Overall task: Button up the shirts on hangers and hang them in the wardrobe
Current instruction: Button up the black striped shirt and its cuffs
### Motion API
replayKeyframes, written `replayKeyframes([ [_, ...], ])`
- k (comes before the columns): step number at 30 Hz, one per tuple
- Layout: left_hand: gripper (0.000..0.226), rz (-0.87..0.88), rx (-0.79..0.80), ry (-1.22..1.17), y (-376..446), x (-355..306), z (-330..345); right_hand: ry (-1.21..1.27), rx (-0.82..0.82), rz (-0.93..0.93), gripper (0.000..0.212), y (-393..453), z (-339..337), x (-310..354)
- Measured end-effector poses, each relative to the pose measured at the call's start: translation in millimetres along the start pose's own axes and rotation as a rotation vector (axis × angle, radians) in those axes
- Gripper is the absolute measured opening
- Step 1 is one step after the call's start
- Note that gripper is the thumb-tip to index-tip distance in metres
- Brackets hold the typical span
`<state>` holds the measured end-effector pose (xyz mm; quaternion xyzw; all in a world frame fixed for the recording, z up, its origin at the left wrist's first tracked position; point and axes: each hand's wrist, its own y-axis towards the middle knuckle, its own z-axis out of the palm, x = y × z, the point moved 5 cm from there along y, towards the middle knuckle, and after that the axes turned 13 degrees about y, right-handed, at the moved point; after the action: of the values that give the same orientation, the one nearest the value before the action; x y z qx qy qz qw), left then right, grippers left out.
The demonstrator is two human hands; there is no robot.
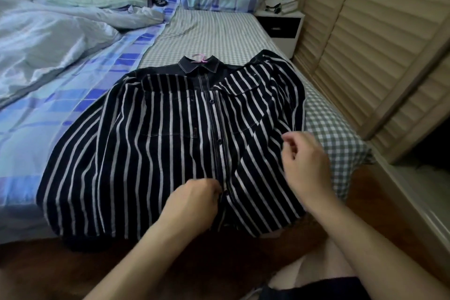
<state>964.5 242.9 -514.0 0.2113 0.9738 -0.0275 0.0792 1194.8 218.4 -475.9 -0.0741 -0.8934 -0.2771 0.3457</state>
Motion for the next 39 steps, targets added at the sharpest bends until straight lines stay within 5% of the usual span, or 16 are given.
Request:
replayKeyframes([
  [4,0.048,0.205,-0.173,0.011,36.5,-6.8,-37.0,0.049,0.087,0.640,0.041,37.6,-3.8,-65.6],
  [7,0.073,0.324,0.000,0.080,65.9,-34.7,-22.7,0.205,0.115,0.757,0.031,44.3,15.0,-71.3],
  [10,0.064,0.355,-0.001,0.079,82.8,-55.9,-7.8,0.295,0.215,0.840,0.039,57.4,0.9,-68.4],
  [13,0.049,0.334,-0.007,-0.104,96.8,-57.9,-22.5,0.004,-0.107,0.673,0.036,104.0,-85.3,-64.5],
  [15,0.047,0.365,0.123,-0.182,102.4,-62.7,-30.1,-0.196,-0.254,0.558,0.034,130.9,-148.9,-47.9],
  [20,0.046,0.663,0.704,0.349,84.4,-89.5,-12.8,-0.768,-0.164,0.183,0.017,171.5,-205.4,4.0],
  [24,0.044,0.516,0.401,0.015,97.3,-77.3,-74.7,-1.003,-0.089,0.044,0.021,193.9,-204.4,33.1],
  [27,0.026,0.235,0.151,-0.412,110.5,-28.5,-132.5,-0.896,-0.260,-0.134,0.016,206.0,-192.6,90.5],
  [30,0.025,-0.038,0.109,-0.984,110.0,32.8,-158.5,-0.709,-0.327,-0.511,0.008,182.6,-141.3,168.8],
  [32,0.028,-0.153,0.061,-1.119,100.4,70.2,-160.3,-0.640,-0.142,-0.870,0.017,134.0,-74.1,196.1],
  [35,0.034,-0.300,-0.041,-1.038,76.8,116.8,-136.6,-0.792,0.389,-1.306,0.042,31.0,34.8,166.0],
  [37,0.032,-0.374,-0.035,-0.935,56.9,140.5,-110.2,-0.865,0.699,-1.369,0.048,-12.7,67.4,121.3],
  [39,0.029,-0.411,-0.013,-0.823,40.7,159.6,-87.2,-0.791,0.743,-1.262,0.051,-17.3,74.9,88.9],
])
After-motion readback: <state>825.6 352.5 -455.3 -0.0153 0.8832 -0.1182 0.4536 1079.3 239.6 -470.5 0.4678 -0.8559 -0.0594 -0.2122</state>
